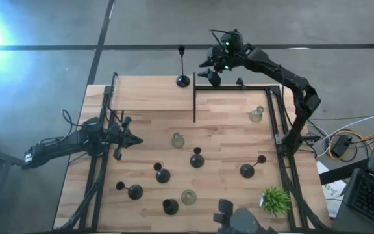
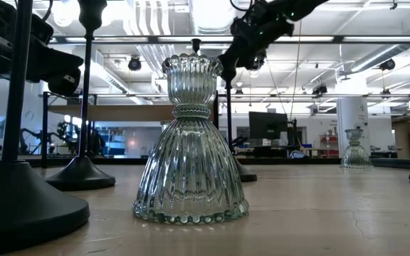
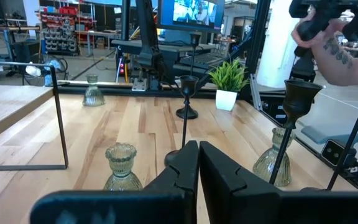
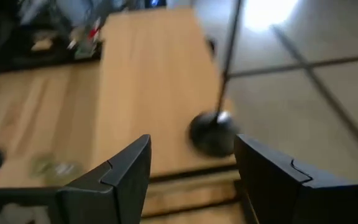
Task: Pick & Place candle stick holders
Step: Put the black candleholder on the shelf
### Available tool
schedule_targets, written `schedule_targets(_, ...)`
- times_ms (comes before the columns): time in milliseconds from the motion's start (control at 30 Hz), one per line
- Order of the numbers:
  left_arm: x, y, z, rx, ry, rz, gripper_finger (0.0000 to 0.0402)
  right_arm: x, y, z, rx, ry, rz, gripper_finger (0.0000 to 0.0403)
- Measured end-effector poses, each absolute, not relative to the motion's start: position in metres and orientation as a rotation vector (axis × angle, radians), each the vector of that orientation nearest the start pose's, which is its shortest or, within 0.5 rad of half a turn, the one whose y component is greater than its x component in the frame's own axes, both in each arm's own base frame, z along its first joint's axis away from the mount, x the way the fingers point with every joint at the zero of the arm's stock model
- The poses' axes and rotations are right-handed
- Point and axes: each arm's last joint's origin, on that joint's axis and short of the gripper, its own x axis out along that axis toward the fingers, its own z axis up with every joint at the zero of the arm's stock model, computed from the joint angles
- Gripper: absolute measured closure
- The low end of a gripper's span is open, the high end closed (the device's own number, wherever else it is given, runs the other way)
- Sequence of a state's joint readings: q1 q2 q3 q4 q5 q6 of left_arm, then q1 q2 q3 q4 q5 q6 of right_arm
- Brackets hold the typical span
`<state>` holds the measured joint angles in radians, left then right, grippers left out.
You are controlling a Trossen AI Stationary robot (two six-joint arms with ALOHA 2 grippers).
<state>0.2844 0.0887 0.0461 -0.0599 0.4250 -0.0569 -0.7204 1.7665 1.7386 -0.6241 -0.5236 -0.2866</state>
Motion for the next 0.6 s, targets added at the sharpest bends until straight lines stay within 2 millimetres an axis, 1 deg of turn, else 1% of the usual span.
schedule_targets(167,0.097,0.016,0.167,-0.092,0.1,-0.138,0.0384,0.297,-0.214,0.365,0.132,0.643,-0.037,0.0196)
schedule_targets(300,0.097,0.016,0.167,-0.093,0.1,-0.138,0.0384,0.293,-0.183,0.368,0.12,0.669,0.032,0.0208)
schedule_targets(400,0.097,0.016,0.167,-0.092,0.1,-0.138,0.0385,0.285,-0.156,0.372,0.105,0.677,0.085,0.0218)
schedule_targets(600,0.097,0.016,0.167,-0.092,0.1,-0.138,0.0383,0.255,-0.108,0.377,0.167,0.686,0.141,0.0231)
